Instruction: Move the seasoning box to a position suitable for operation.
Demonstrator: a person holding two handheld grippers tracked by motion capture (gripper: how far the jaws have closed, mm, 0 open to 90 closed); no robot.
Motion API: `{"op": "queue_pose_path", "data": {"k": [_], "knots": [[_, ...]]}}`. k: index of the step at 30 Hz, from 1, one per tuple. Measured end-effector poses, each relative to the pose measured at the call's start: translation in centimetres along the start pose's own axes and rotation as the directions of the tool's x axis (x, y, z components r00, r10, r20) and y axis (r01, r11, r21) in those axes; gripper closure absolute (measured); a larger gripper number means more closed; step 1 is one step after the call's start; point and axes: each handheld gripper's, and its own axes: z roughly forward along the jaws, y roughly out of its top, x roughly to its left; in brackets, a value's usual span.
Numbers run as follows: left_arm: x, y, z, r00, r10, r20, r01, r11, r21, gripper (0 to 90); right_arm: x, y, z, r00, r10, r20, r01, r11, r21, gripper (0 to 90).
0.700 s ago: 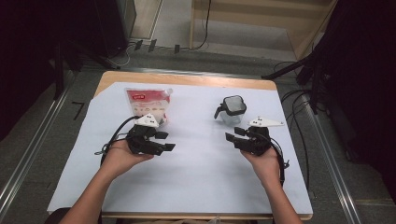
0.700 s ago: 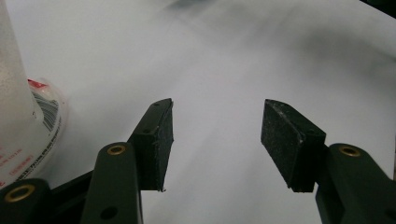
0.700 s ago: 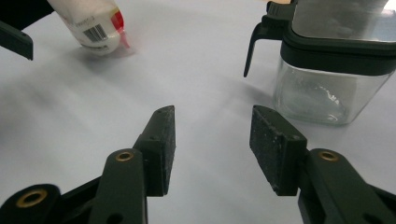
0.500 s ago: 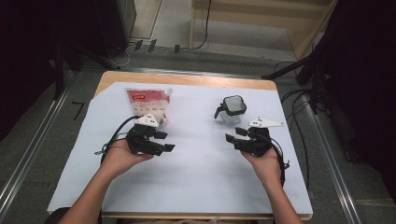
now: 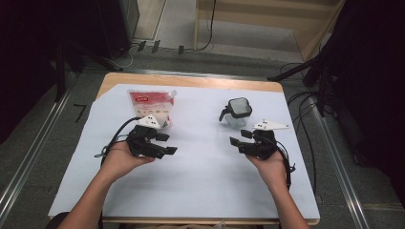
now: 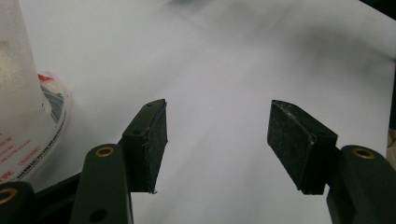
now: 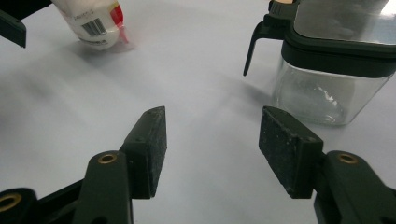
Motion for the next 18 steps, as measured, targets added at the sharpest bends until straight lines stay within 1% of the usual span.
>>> {"op": "queue_pose_path", "data": {"k": [2, 3, 4, 7, 11, 12, 13, 14, 15, 18], "knots": [[-0.06, 0.05, -0.06, 1.0000, -0.004, 0.004, 0.004, 0.9999, -0.011, 38.8, -0.07, 0.05, 0.08, 1.0000, -0.002, 0.003, 0.002, 1.000, -0.001, 41.8], [-0.05, 0.13, -0.17, 1.0000, 0.005, 0.000, -0.005, 1.0000, -0.001, 38.6, -0.09, 0.07, 0.10, 1.0000, -0.005, 0.006, 0.005, 1.000, 0.003, 41.7], [-0.09, 0.15, -0.17, 1.0000, 0.008, 0.002, -0.008, 1.0000, -0.005, 38.4, -0.11, 0.07, 0.16, 1.0000, -0.006, 0.007, 0.006, 1.000, 0.004, 41.6], [-0.26, 0.21, -0.14, 0.9999, 0.010, -0.007, -0.010, 0.9999, 0.004, 38.1, -0.21, 0.11, 0.25, 0.9999, -0.011, 0.008, 0.011, 1.000, 0.008, 41.1], [-0.33, 0.22, -0.01, 0.9999, 0.013, 0.002, -0.013, 0.9999, 0.004, 37.7, -0.34, 0.13, 0.39, 0.9999, -0.008, 0.013, 0.008, 1.000, 0.008, 40.6], [-0.39, 0.26, -0.09, 0.9998, 0.017, -0.007, -0.017, 0.9998, 0.010, 37.6, -0.44, 0.14, 0.45, 0.9999, -0.011, 0.013, 0.011, 1.000, 0.007, 40.6], [-0.39, 0.26, -0.09, 0.9998, 0.017, -0.007, -0.017, 0.9998, 0.010, 37.6, -0.44, 0.14, 0.45, 0.9999, -0.011, 0.013, 0.011, 1.000, 0.007, 40.6], [-0.46, 0.26, -0.16, 0.9998, 0.021, -0.002, -0.021, 0.9998, -0.004, 37.6, -0.59, 0.18, 0.49, 0.9999, -0.005, 0.012, 0.005, 1.000, 0.008, 41.0], [-0.54, 0.31, -0.27, 0.9997, 0.024, -0.008, -0.024, 0.9997, -0.007, 37.6, -0.68, 0.22, 0.49, 0.9999, -0.003, 0.014, 0.003, 1.000, 0.009, 41.1], [-0.72, 0.40, -0.52, 0.9995, 0.032, -0.006, -0.033, 0.9993, -0.020, 37.6, -1.02, 0.33, 0.57, 0.9997, -0.001, 0.023, 0.000, 1.000, 0.011, 40.8]]}}
